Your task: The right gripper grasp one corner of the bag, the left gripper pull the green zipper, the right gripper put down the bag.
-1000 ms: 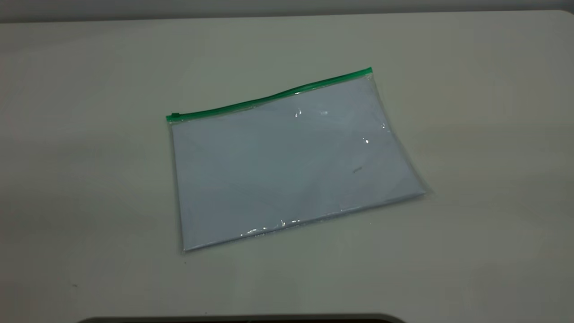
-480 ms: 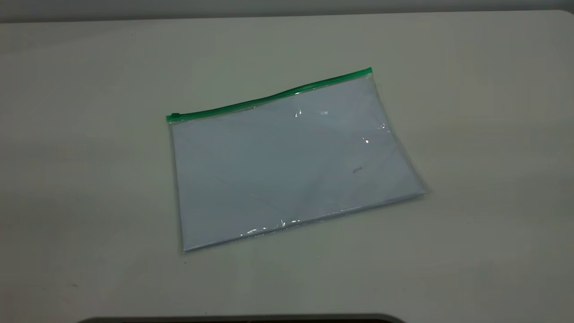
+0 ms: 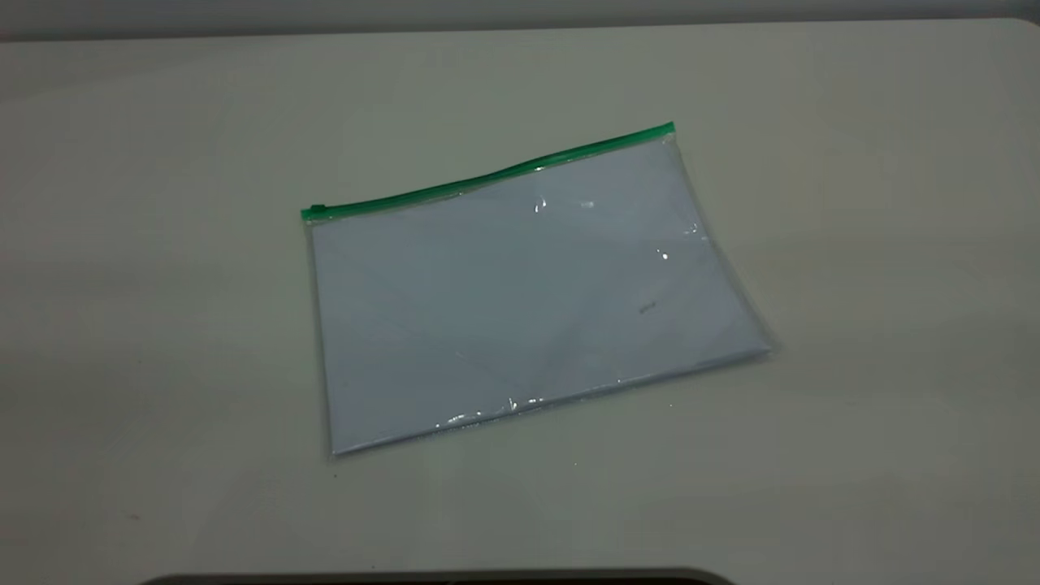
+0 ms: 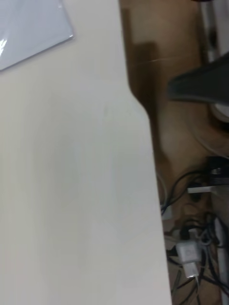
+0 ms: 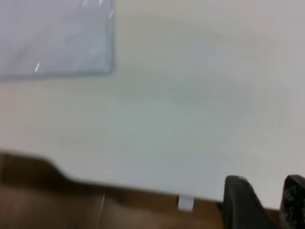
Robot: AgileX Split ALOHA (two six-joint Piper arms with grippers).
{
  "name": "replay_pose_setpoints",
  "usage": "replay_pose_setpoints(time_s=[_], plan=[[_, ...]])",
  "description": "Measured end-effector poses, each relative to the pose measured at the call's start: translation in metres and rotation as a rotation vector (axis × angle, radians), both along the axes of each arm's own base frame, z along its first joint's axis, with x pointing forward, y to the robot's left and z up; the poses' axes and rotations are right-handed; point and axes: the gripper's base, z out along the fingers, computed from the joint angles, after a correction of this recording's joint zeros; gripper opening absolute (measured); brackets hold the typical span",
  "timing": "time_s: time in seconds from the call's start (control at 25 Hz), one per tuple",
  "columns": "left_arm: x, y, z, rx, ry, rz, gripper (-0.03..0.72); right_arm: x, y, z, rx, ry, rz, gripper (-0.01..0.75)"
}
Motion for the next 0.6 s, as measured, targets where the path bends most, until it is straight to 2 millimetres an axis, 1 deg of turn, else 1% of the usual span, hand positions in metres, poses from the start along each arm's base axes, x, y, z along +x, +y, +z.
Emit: replay_pose_setpoints(time_s=[0.12, 0.24, 0.36, 0.6], plan=[[-0.01, 0.0, 0.001, 0.0, -0.076, 0.027, 0.479, -0.018, -0.003, 0.002, 0.012, -0.12, -0.076, 0.239], [-0.024, 0.0, 0.002, -0.001, -0.178, 0.032, 0.479, -0.033, -0.004, 0.002, 0.019, -0.214, -0.093, 0.239], [-0.037, 0.0, 0.0, 0.0, -0.256, 0.031, 0.479, -0.034, -0.004, 0.001, 0.019, -0.22, -0.093, 0.239], [-0.038, 0.0, -0.001, -0.002, -0.254, 0.035, 0.479, -0.034, -0.004, 0.001, 0.021, -0.22, -0.091, 0.239]])
